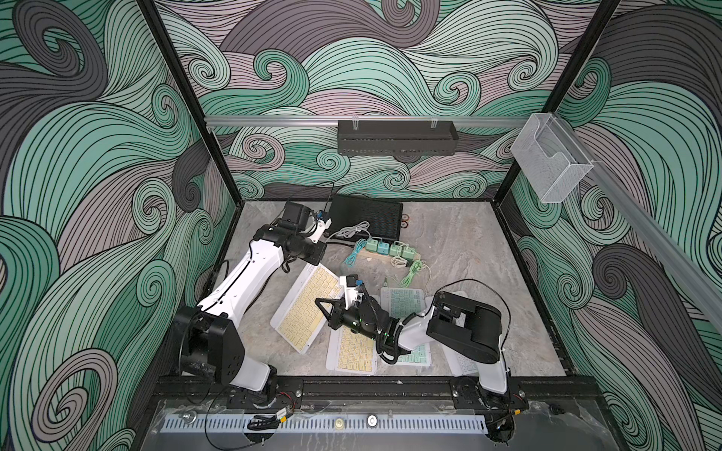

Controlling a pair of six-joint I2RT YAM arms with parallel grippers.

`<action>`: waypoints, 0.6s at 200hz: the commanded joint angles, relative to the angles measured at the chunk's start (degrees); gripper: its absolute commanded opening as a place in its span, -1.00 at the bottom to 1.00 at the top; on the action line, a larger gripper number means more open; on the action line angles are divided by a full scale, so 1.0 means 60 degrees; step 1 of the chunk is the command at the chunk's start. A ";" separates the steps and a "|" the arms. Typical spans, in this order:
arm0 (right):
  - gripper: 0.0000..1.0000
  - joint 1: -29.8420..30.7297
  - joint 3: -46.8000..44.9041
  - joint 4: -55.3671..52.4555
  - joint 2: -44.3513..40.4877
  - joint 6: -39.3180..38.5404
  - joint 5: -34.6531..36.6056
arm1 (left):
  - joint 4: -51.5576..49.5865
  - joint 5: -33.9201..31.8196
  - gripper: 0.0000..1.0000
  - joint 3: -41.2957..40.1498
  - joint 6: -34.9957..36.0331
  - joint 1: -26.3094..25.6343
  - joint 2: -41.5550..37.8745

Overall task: Unplug the wireless keyboard
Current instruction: Remove the power cord from the keyboard.

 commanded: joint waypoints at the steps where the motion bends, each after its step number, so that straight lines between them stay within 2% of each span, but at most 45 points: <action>1: -1.00 0.0325 -0.0237 -0.1411 0.0341 0.0564 -0.0798 | 0.0901 0.0749 -1.00 0.1000 -0.0205 0.0032 0.0214; 59: -1.00 0.0501 -0.0069 -0.1461 0.0426 0.0504 -0.0815 | 0.2226 -0.0085 -1.00 -0.0119 0.0032 -0.0118 -0.1075; 120: -1.00 0.0302 0.0381 -0.2641 0.0560 0.0801 -0.0988 | 0.1235 -0.0496 -1.00 0.0654 -0.0114 -0.0120 -0.0334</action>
